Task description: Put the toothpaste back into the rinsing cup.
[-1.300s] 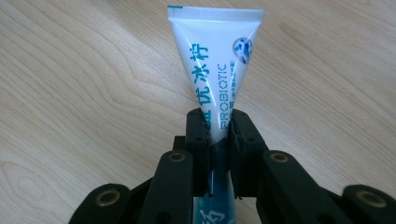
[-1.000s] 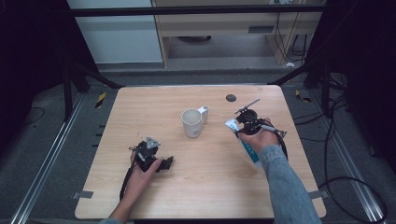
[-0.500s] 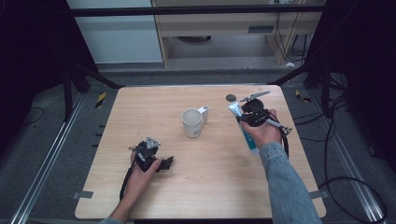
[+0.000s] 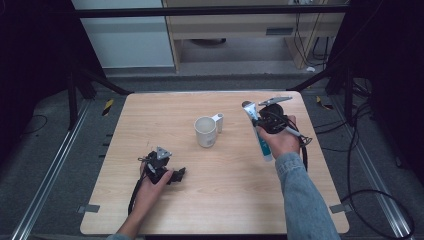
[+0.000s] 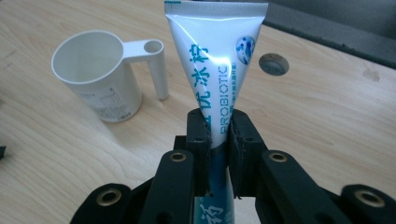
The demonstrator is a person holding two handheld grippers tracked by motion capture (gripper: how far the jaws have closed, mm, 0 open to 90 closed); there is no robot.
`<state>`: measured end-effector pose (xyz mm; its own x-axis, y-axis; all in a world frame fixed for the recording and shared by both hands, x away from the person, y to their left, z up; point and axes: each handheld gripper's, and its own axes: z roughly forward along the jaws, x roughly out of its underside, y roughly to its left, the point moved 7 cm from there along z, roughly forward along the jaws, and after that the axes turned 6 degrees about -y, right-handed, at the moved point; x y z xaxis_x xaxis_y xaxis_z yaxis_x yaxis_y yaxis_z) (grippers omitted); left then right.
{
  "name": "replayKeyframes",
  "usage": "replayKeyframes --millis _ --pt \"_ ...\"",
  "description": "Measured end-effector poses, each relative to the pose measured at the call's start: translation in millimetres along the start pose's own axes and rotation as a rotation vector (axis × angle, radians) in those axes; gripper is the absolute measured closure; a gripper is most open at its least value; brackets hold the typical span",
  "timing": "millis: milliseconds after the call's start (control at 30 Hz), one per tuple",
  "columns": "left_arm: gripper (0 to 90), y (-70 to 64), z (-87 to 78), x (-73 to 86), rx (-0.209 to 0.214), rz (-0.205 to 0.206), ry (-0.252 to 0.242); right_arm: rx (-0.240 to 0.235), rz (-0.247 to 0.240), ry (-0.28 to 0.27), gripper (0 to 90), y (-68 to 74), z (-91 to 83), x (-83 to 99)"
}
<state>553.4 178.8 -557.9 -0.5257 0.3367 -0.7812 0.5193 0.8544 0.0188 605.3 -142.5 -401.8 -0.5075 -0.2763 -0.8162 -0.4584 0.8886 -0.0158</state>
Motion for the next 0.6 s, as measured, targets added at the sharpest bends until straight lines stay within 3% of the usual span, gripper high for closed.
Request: replayKeyframes --millis 300,600 --pt "0.0 1.2 1.0 -0.9 0.003 0.002 0.0 -0.005 0.027 -0.074 80.0 5.1 0.3 -7.0" --pt "0.0 1.3 1.8 -1.4 0.001 -0.002 -0.004 0.029 0.046 -0.158 80.0 2.0 6.5 -20.8"
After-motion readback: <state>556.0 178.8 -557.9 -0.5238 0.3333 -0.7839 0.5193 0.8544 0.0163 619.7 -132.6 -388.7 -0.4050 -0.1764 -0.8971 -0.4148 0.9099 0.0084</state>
